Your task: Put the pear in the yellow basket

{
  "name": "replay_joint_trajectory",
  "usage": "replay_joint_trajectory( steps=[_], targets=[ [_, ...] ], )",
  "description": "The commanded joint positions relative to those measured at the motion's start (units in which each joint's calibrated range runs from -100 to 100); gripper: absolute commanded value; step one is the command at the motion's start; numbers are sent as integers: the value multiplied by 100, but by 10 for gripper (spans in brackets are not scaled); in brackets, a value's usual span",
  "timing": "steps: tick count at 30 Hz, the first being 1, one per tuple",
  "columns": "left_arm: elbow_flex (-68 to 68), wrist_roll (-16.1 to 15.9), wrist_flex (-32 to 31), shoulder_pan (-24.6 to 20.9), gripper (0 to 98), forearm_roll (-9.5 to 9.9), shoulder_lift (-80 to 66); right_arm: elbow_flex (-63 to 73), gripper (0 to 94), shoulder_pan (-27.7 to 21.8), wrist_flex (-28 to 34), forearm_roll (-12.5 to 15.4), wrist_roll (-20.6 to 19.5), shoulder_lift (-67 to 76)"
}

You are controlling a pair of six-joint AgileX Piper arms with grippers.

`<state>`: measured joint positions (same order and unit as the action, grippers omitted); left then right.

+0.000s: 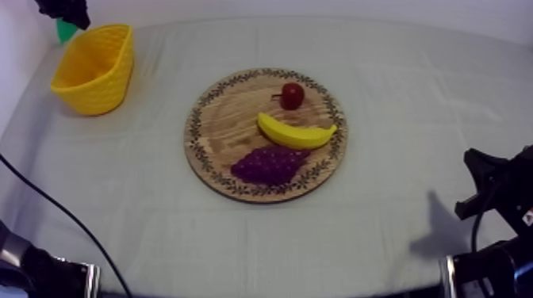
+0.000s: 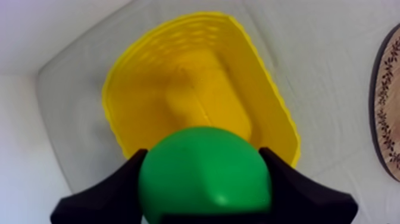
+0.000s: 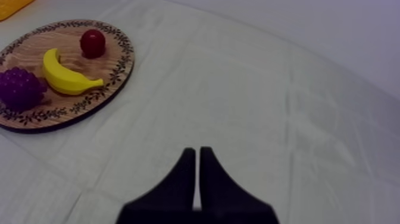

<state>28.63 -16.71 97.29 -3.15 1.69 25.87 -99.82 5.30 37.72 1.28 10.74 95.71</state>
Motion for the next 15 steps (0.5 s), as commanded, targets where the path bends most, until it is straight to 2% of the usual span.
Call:
replay_joint_trajectory(
  steps=[1,15],
  targets=[
    [-61,12,-44,-25,595,-31,149,5,4,-2,2,1,-2,4],
    [-107,115,-512,-196,571,-152,1328,5,4,-2,2,1,-2,4]
  ],
)
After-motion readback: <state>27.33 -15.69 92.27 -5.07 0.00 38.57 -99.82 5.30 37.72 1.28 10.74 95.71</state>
